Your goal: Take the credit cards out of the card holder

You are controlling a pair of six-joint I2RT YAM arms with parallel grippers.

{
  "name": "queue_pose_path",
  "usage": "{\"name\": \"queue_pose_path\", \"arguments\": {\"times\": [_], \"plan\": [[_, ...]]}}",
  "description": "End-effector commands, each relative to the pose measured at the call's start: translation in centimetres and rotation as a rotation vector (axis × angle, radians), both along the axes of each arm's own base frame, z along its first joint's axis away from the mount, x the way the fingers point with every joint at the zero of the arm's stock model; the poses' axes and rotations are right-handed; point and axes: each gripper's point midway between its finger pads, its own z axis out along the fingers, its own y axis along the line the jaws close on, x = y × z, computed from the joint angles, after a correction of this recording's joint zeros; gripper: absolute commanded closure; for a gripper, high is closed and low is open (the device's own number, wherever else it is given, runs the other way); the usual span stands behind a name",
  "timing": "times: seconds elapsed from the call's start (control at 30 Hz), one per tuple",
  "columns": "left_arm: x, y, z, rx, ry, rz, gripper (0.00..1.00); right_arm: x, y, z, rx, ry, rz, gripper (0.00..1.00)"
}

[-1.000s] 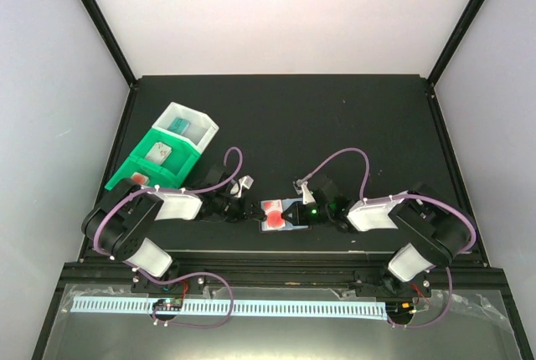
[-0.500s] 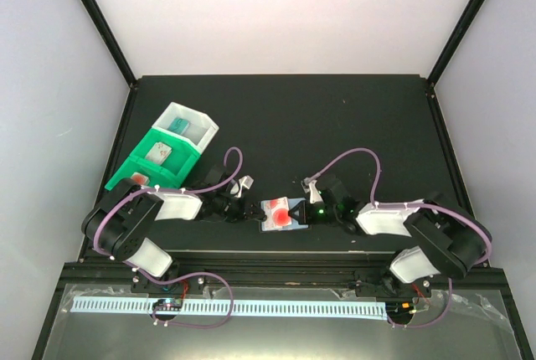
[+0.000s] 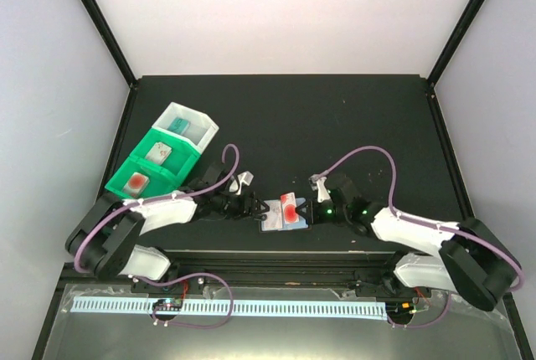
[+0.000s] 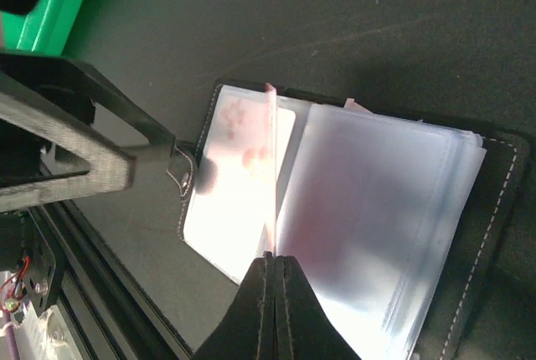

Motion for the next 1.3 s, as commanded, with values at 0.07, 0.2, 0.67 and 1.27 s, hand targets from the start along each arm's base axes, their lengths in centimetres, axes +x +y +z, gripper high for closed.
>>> {"name": "queue_pose_path", "arguments": {"times": [0.07,0.2,0.67,1.27], "plan": [[1.3,-0.5,6.4,-0.014,-0.157,-0.027,0.33,0.2,-0.9,2.9,-0.054,-0.082,0.028,0.99],[1.4,-0.3,10.1,-0.01,-0.271,-0.078,0.29,-0.3,-0.8,5.4,-0.032,-0.137,0.078,0.99],[-4.2,-1.0,18.1,-0.238,-0.429,-0.36,0.33,-8.4,1.9,15.1,0.395,-0.235,0.531,0.99],[-7.4,-1.1,20.4,-0.384,-0.421,-0.508,0.53,-10.2,2.7,16.1,0.484,-0.173,0.671,0.99]]}}
